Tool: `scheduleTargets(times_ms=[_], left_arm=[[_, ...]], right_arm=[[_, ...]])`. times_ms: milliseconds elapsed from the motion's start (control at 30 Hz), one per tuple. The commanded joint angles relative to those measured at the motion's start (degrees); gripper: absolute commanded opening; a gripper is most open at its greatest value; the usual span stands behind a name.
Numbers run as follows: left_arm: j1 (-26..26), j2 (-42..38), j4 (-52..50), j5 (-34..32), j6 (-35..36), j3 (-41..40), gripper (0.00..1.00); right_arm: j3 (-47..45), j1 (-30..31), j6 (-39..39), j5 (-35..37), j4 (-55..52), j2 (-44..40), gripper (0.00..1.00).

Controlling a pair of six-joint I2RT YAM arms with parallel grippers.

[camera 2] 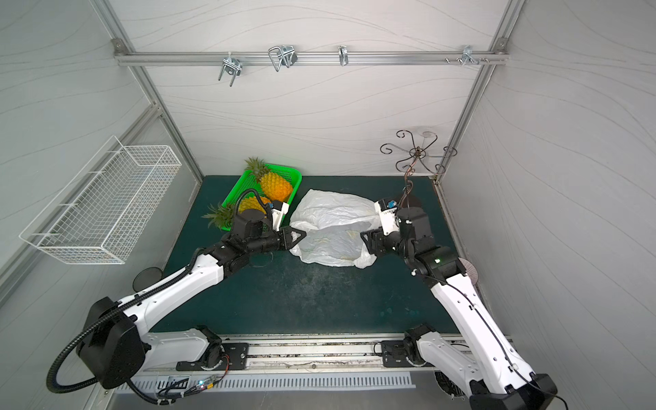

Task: Place the pineapple into a plastic bag & tie a knot
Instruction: Pick up the plastic bag at the center of the board.

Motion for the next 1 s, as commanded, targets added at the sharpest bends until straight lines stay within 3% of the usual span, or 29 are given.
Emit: scheduleTargets(times_ms=[0,133,300,400,700,867,967], left_arm=[[-0.09,0.35,2.0,1.29,-0.79,2.14,0.0],[-0.09,-0.43,2.16,1.76,0.37,2.4,0.0],[-0.08,-0.61,1.23,4.16,2.51,3.1,0.0],[-0.09,-0.79,0.34,5.69,3.99,3.23,0.0],[-0.09,-2.19,-0.65,7.44,5.47,2.77,0.0],[-0.09,-3.42,-0.17,8.6,6.67,2.3,0.0],[-0.09,-4.58,-1.98,7.87,8.73,2.67,0.0]], right_arm=[[4.75,0.11,-4.88,-1.18,-3.3,-0.16,0.74],[4.85,0.54,-20.57,-9.36,-2.87,0.81,0.75],[4.76,6.36,-42.66,-7.71,-0.75,4.44,0.79],[5.24,8.52,-51.31,-4.84,0.48,9.26,0.8],[4.43,10.4,-64.18,-0.04,15.14,21.19,0.7],[0.16,10.32,-66.77,4.49,27.42,24.98,0.49],[1.53,10.32,-64.87,4.8,28.75,25.28,0.34]])
